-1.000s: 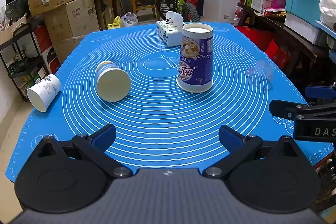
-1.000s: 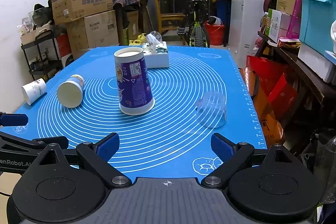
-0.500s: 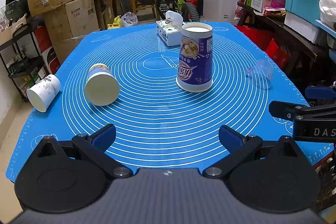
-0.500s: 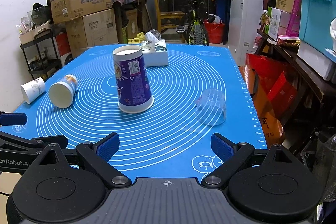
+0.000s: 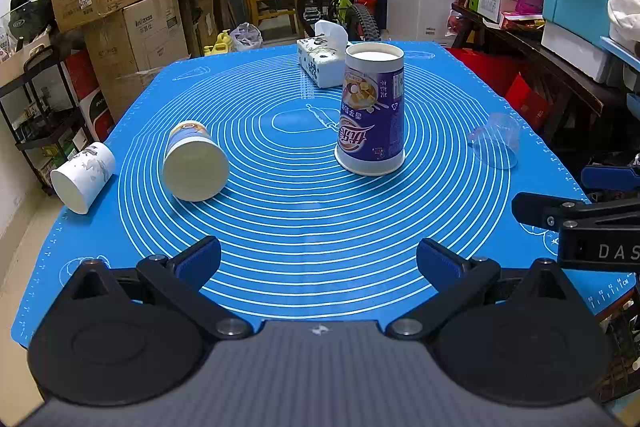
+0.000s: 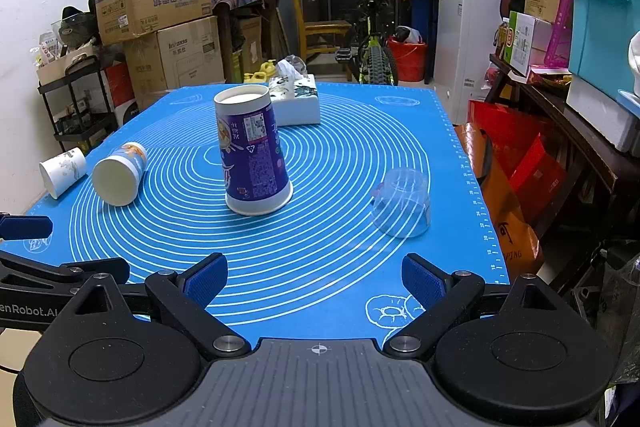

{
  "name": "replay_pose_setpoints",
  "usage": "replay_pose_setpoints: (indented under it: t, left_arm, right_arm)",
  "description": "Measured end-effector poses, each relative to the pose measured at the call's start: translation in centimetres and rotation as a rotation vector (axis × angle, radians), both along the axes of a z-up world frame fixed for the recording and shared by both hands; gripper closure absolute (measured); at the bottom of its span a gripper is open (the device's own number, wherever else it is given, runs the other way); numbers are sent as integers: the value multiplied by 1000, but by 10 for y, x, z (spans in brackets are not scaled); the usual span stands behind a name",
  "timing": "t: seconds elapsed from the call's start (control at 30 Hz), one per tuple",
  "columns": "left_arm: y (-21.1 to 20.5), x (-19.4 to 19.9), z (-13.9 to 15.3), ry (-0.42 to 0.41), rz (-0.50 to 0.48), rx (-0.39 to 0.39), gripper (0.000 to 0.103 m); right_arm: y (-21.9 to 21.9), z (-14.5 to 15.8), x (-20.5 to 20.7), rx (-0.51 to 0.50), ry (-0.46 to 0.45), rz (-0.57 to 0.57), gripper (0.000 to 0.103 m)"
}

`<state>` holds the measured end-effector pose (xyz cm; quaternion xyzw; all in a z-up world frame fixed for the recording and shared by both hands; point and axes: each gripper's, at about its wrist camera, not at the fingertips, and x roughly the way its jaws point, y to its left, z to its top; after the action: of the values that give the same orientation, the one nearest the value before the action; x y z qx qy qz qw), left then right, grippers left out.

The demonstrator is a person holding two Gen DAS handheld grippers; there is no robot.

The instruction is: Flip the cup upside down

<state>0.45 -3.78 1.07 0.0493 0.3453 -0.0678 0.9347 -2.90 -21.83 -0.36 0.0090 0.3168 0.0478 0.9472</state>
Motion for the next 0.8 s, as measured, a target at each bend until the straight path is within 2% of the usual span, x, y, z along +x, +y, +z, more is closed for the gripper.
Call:
replay_pose_setpoints:
  t: [0.8]
  left_arm:
    - [-2, 1, 0, 2, -3, 3, 0]
  right_arm:
    - [0, -2, 0, 1, 4, 1, 9]
